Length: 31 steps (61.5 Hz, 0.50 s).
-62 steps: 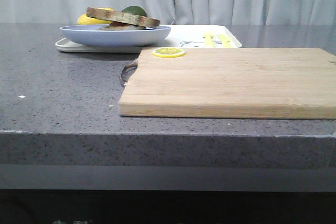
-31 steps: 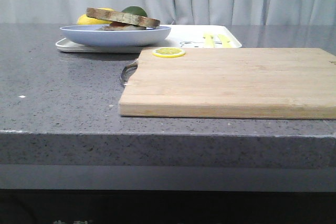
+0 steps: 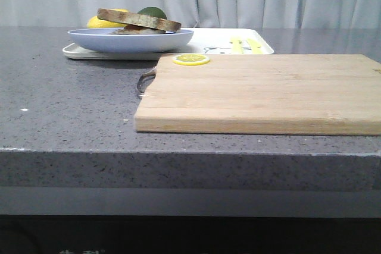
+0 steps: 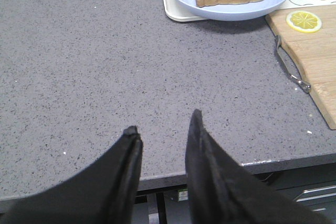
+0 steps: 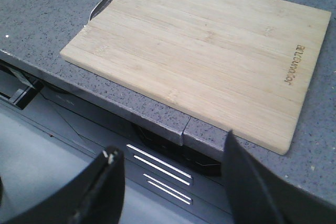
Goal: Place bread and move sandwich to tray
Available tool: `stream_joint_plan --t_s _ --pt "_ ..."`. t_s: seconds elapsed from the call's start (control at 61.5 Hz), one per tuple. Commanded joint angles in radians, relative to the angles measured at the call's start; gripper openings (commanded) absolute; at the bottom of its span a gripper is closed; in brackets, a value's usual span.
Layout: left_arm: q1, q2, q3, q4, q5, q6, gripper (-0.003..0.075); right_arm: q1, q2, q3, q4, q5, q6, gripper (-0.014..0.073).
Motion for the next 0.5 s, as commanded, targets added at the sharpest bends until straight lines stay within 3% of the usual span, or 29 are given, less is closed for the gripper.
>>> stream_joint_plan --t_s 0.0,0.13,0.26,0.358,0.488 --pt "-0.007 0.007 -0.022 -0.011 -0.075 -0.011 0.0207 -0.005 0.004 -0.021 -0.005 -0.062 -0.004 0.0303" --pt "-0.007 0.007 -0.022 -0.011 -0.075 -0.011 0.0186 -0.005 0.004 -0.021 -0.005 -0.062 -0.004 0.0101" --pt "-0.007 0.007 -0.022 -0.011 -0.075 -0.011 0.0079 -0.005 0.004 -0.021 -0.005 -0.060 -0.004 -0.0061" --pt "-0.007 0.007 -0.022 -0.011 -0.075 -0.011 -0.0022 -0.005 0.004 -0.021 -0.005 -0.060 -0.004 -0.0068" --pt "-0.007 0.007 -0.022 -0.033 -0.062 -0.011 -0.0020 -0.005 0.004 -0.021 -0.004 -0.060 -0.004 -0.0069"
